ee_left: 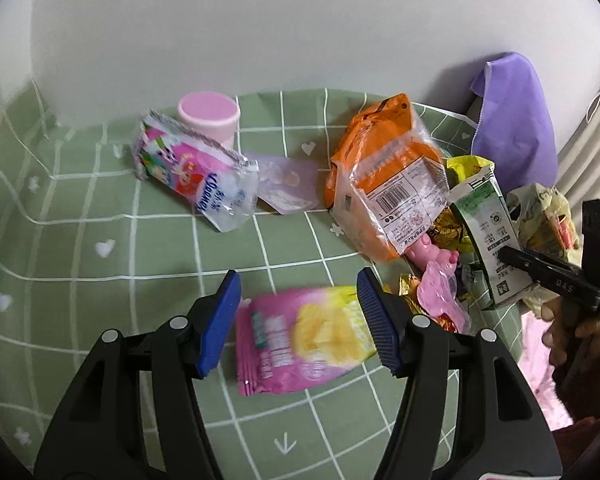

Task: Collect trash
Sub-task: 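Grasp the green milk carton with the right tool, then grasp the pink-and-white wrapper with the left tool while right tool holds the carton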

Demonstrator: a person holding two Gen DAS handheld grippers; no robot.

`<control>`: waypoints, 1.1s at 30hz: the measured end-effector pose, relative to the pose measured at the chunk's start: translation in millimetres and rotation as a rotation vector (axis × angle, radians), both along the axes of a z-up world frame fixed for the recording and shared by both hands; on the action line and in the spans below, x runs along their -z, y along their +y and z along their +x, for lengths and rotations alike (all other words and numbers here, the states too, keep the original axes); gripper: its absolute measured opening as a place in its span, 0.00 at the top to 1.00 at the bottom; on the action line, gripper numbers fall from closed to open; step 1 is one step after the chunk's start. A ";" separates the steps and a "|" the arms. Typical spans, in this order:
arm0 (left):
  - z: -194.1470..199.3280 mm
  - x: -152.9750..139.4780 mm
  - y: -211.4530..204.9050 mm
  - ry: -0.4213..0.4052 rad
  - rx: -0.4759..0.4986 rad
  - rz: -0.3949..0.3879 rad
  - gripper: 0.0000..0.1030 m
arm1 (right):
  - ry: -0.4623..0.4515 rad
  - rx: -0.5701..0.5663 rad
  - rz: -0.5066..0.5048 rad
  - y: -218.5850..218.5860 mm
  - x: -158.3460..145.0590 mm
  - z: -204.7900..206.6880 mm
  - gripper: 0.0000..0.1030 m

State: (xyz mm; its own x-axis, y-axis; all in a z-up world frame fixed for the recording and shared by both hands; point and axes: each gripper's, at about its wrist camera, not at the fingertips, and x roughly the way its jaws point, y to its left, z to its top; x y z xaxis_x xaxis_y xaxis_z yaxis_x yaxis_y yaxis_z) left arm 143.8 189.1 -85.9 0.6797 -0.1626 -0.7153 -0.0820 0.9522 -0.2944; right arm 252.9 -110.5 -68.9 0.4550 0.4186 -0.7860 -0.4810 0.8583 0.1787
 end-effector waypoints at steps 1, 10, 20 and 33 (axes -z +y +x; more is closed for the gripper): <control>-2.7 -3.4 -1.4 -0.006 -0.006 0.025 0.44 | -0.009 -0.002 -0.008 0.5 -0.6 -0.7 0.52; -18.4 -7.0 -10.0 -0.020 0.002 0.113 0.44 | -0.065 -0.029 -0.094 18.9 -4.4 3.0 0.44; -26.2 2.1 -5.7 0.008 0.000 0.108 0.44 | -0.083 -0.019 -0.125 29.7 -14.4 14.2 0.47; 20.5 -8.4 25.4 -0.018 -0.137 -0.005 0.44 | -0.144 0.085 0.007 -27.7 -54.4 -9.3 0.47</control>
State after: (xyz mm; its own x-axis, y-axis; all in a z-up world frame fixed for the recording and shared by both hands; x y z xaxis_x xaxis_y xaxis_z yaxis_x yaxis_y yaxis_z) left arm 164.3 214.5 -77.5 0.7082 -0.0709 -0.7025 -0.2061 0.9308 -0.3018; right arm 243.6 -138.2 -14.5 0.5966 0.3787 -0.7075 -0.4275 0.8961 0.1191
